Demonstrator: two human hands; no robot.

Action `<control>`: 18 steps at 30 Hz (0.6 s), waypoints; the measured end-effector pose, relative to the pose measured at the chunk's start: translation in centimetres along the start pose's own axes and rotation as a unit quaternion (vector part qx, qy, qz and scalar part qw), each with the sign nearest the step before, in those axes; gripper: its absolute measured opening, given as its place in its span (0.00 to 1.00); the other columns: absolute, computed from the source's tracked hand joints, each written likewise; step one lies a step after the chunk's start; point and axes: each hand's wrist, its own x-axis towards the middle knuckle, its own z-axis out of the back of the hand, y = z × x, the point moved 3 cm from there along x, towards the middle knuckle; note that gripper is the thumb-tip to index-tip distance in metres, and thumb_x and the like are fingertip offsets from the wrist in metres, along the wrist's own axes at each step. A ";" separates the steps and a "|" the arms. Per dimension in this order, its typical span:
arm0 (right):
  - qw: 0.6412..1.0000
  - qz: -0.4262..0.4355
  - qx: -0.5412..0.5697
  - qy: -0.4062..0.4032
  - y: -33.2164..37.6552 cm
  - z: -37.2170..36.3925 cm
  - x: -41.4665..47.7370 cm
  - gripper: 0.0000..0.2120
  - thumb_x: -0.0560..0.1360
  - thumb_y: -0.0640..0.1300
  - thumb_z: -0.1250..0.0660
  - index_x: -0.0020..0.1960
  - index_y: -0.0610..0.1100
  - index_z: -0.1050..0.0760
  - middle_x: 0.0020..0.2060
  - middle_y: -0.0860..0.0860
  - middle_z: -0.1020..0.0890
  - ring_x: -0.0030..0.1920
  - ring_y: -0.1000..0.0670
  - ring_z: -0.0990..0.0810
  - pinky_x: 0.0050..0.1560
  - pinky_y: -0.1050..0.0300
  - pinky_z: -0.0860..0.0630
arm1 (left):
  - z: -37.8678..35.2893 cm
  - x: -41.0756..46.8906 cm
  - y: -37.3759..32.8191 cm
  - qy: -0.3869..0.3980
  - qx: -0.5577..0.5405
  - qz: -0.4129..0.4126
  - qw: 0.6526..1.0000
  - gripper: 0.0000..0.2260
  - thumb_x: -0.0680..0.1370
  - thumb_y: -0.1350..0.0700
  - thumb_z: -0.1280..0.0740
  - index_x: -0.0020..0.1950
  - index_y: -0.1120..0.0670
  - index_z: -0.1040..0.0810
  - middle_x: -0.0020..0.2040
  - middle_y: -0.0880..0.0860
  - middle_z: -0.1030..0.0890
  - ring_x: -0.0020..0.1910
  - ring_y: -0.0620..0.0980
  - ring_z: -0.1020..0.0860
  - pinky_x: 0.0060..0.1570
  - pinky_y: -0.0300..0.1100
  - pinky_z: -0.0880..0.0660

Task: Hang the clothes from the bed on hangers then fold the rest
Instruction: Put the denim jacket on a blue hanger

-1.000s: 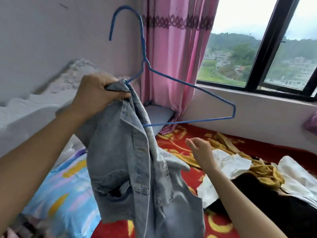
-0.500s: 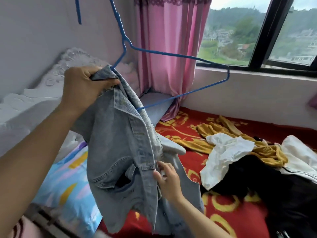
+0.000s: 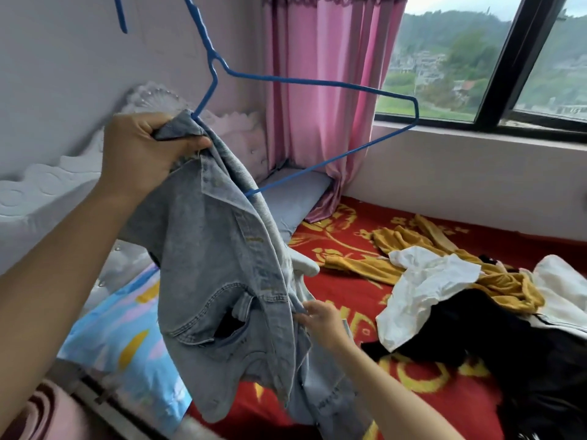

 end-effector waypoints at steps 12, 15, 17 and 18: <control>0.959 0.034 0.190 -0.207 7.3 21.3 2.2 0.09 0.77 0.36 0.37 0.40 0.44 0.27 0.24 0.56 0.23 0.23 0.62 0.29 0.26 0.69 0.31 | -0.2 -2.5 3.5 0.079 0.020 0.027 0.996 0.07 0.67 0.58 0.24 0.43 0.52 0.18 0.33 0.30 0.21 0.33 0.31 0.25 0.39 0.26 0.29; 0.959 0.058 0.166 -0.221 10.6 23.9 2.2 0.09 0.77 0.36 0.37 0.39 0.44 0.28 0.26 0.53 0.22 0.23 0.60 0.29 0.24 0.69 0.30 | -1.1 -2.7 3.4 0.109 -0.005 0.011 0.994 0.12 0.67 0.61 0.25 0.42 0.43 0.16 0.33 0.30 0.21 0.35 0.29 0.24 0.42 0.25 0.29; 0.966 0.070 0.063 -0.242 12.5 25.2 2.3 0.05 0.76 0.38 0.35 0.43 0.44 0.26 0.34 0.48 0.22 0.30 0.56 0.27 0.32 0.65 0.27 | -1.7 -3.0 3.5 0.113 0.002 0.010 0.994 0.16 0.68 0.60 0.26 0.40 0.36 0.18 0.34 0.32 0.21 0.36 0.26 0.25 0.43 0.24 0.30; 0.964 0.082 0.007 -0.251 13.4 25.7 2.3 0.03 0.76 0.38 0.34 0.45 0.44 0.25 0.37 0.47 0.22 0.34 0.53 0.26 0.37 0.61 0.26 | -2.0 -3.2 3.5 0.106 0.019 0.000 0.994 0.13 0.67 0.59 0.25 0.42 0.40 0.18 0.34 0.33 0.20 0.36 0.24 0.26 0.42 0.22 0.31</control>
